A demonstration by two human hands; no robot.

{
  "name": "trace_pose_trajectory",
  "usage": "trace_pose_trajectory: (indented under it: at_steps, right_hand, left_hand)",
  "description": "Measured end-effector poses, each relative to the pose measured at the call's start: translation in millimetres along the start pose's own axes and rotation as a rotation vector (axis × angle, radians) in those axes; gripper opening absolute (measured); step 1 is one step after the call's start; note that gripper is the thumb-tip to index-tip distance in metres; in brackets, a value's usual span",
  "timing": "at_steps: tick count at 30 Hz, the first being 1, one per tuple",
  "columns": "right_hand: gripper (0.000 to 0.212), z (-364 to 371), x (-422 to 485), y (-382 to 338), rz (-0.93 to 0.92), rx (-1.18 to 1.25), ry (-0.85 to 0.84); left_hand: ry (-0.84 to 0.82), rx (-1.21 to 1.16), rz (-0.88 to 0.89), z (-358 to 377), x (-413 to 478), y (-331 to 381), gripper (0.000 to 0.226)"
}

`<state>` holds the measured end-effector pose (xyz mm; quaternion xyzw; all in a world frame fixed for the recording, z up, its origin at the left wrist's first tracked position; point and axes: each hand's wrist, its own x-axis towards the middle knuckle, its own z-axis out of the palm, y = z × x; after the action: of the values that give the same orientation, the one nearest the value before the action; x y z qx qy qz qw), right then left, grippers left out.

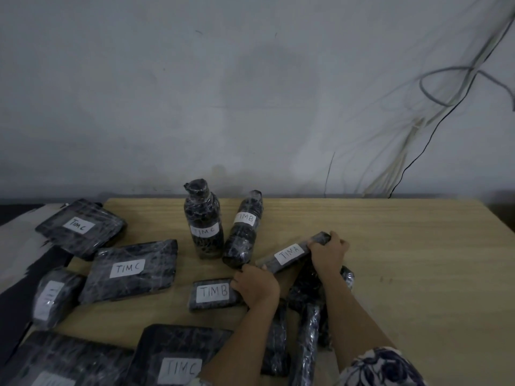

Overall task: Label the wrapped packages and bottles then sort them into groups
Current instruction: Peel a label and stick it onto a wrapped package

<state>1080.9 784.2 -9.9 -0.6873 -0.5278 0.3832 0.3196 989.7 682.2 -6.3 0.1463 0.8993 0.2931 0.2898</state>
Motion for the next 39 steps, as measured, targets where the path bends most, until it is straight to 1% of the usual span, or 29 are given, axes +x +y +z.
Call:
trace_pose_trajectory:
  at_steps: [3, 5, 7, 8, 10, 12, 13, 15, 17, 19, 20, 21, 22, 23, 24, 25, 26, 27, 28, 29, 30, 31, 33, 35, 37, 39]
  right_hand:
    - [0.061, -4, -7, 5, 0.037, 0.060, 0.023]
    - [0.057, -6, -12, 11, 0.055, 0.085, 0.045]
    - [0.056, -8, -16, 15, 0.064, 0.085, 0.065]
    - [0.055, -8, -18, 16, 0.073, 0.085, 0.073]
    - [0.054, -8, -23, 19, 0.091, 0.063, 0.090]
    - [0.053, -5, -27, 21, 0.104, 0.033, 0.109]
    - [0.053, -4, -29, 22, 0.108, 0.031, 0.117]
    - [0.051, -4, -33, 21, 0.120, -0.003, 0.141]
    - [0.049, -6, -39, 18, 0.134, -0.190, 0.155]
    - [0.054, -8, -46, 15, 0.077, -0.418, 0.191]
    - [0.053, -7, -50, 14, -0.009, -0.462, 0.221]
    - [0.046, -4, -52, 15, -0.146, -0.453, 0.243]
    - [0.041, 0, -51, 17, -0.322, -0.458, 0.229]
    - [0.039, 4, -51, 20, -0.501, -0.460, 0.154]
    - [0.036, 8, -51, 22, -0.645, -0.456, 0.027]
    - [0.035, 10, -52, 21, -0.719, -0.464, -0.120]
    - [0.036, 10, -54, 22, -0.739, -0.500, -0.244]
    - [0.041, 9, -54, 24, -0.750, -0.529, -0.321]
    - [0.048, 7, -53, 27, -0.725, -0.535, -0.359]
    - [0.052, 5, -52, 29, -0.705, -0.535, -0.370]
    - [0.051, 3, -52, 31, -0.701, -0.534, -0.370]
    - [0.046, 1, -50, 34, -0.704, -0.537, -0.364]
    - [0.030, -5, -45, 39, -0.682, -0.539, -0.341]
    - [0.021, -11, -37, 40, -0.710, -0.578, -0.290]
    - [0.027, -18, -35, 35, -0.730, -0.668, -0.290]
    - [0.038, -22, -31, 35, -0.672, -0.684, -0.318]
  left_hand:
    - [0.018, 0.002, 0.052, -5, -1, -3, 0.034]
    - [0.045, 0.063, 0.111, -9, -5, -6, 0.032]
    - [0.097, 0.144, 0.183, -11, -12, -8, 0.029]
    - [0.149, 0.153, 0.253, -11, -14, -8, 0.028]
    - [0.223, 0.183, 0.484, -6, -13, -8, 0.024]
    - [0.179, 0.270, 0.774, 3, -12, -10, 0.016]
    - [0.147, 0.331, 0.902, 9, -9, -11, 0.016]
    - [0.085, 0.475, 1.042, 17, -1, -14, 0.031]
    - [0.080, 0.624, 1.046, 22, 7, -20, 0.038]
    - [-0.002, 0.677, 1.021, 23, 11, -24, 0.049]
    - [-0.033, 0.677, 1.016, 23, 12, -26, 0.053]
    - [-0.052, 0.680, 1.019, 21, 12, -27, 0.054]
    - [-0.075, 0.698, 1.031, 21, 13, -29, 0.053]
    - [-0.098, 0.725, 1.040, 21, 14, -30, 0.050]
    - [-0.111, 0.754, 1.050, 22, 14, -31, 0.049]
    - [-0.139, 0.780, 1.042, 22, 14, -32, 0.054]
    - [-0.169, 0.799, 1.042, 22, 14, -32, 0.061]
    - [-0.189, 0.776, 1.052, 21, 15, -33, 0.064]
    - [-0.183, 0.708, 1.070, 19, 16, -34, 0.068]
    - [-0.187, 0.669, 1.065, 17, 17, -33, 0.073]
    - [-0.208, 0.631, 1.053, 15, 18, -32, 0.074]
    - [-0.216, 0.598, 1.033, 14, 20, -32, 0.067]
    - [-0.179, 0.573, 1.061, 13, 24, -32, 0.051]
    - [-0.190, 0.556, 1.084, 12, 24, -31, 0.050]
    - [-0.205, 0.597, 1.055, 11, 24, -28, 0.054]
    - [-0.217, 0.611, 1.009, 11, 25, -25, 0.058]
